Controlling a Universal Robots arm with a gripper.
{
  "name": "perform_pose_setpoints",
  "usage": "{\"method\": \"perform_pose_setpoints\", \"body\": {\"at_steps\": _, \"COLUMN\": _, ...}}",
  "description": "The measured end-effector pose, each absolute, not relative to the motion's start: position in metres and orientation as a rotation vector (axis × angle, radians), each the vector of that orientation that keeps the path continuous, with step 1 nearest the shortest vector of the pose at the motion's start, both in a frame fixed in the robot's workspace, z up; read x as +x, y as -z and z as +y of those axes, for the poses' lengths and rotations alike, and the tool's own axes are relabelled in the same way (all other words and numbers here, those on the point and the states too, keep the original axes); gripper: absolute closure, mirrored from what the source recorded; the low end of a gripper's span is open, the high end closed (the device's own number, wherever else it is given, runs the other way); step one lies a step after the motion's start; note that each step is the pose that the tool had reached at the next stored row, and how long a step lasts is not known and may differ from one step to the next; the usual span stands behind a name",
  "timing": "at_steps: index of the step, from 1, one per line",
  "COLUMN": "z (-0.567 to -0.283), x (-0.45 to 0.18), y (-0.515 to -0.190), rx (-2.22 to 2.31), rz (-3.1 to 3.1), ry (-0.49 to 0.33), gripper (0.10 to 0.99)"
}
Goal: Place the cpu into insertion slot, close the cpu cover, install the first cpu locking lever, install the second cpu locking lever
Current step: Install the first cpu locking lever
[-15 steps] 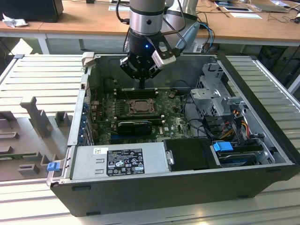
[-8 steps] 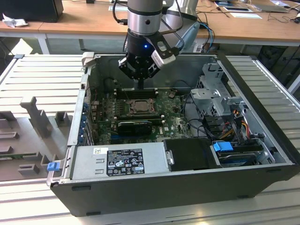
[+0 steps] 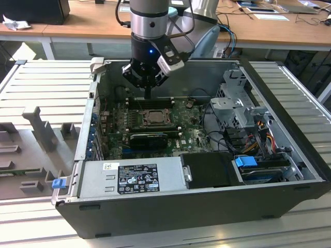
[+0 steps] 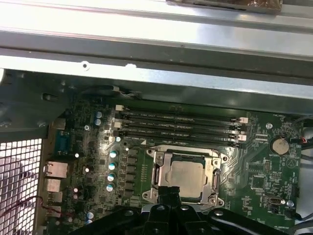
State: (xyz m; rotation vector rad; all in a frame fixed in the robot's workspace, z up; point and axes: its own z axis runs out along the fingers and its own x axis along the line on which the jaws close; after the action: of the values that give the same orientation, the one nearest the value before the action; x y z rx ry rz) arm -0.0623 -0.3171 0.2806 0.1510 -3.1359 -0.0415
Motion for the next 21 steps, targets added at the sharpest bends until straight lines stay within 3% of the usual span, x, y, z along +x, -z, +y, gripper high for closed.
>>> {"method": "perform_pose_setpoints", "body": {"at_steps": 21, "z": -0.317, "x": -0.085, "y": -0.267, "rx": 0.029, "rz": -3.141, "ry": 0.059, "gripper": 0.980}}
